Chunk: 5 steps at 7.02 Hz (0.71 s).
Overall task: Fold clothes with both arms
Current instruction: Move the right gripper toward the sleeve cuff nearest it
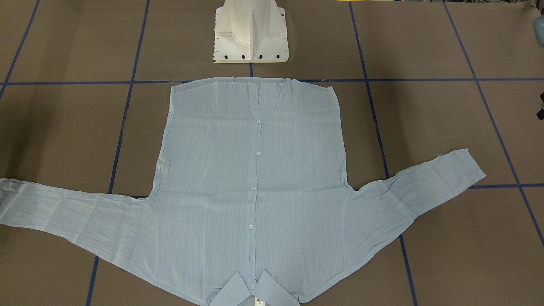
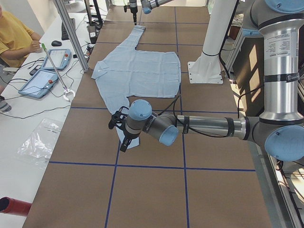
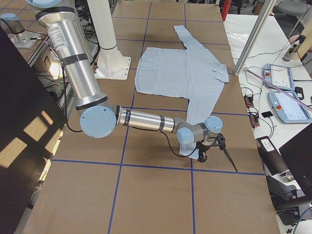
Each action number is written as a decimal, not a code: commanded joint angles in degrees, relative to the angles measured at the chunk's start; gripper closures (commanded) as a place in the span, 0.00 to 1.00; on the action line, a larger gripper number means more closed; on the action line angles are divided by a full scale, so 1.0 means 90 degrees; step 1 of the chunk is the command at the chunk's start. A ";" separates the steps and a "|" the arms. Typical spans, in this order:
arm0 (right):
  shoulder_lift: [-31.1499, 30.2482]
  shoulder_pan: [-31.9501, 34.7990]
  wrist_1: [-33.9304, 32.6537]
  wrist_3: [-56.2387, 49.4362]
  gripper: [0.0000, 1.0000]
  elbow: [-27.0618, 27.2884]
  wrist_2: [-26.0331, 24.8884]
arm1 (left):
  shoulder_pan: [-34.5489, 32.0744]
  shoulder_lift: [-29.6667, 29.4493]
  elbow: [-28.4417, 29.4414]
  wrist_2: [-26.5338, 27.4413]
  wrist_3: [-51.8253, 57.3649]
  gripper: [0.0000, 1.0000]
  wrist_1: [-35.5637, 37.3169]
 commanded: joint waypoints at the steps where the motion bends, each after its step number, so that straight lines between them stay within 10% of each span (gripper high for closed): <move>1: -0.0017 -0.0041 0.0008 -0.0010 0.23 -0.0132 -0.0061 | 0.0003 -0.0020 0.0000 -0.0001 0.0000 0.00 0.0000; 4: 0.0002 -0.0050 0.0008 0.0000 0.44 -0.0220 -0.0070 | 0.0003 -0.0030 0.0000 -0.0001 0.0000 0.00 0.0000; 5: 0.0012 -0.0060 -0.0001 0.0000 0.72 -0.0240 -0.0070 | 0.0003 -0.0030 0.0009 -0.0001 0.0000 0.00 0.0009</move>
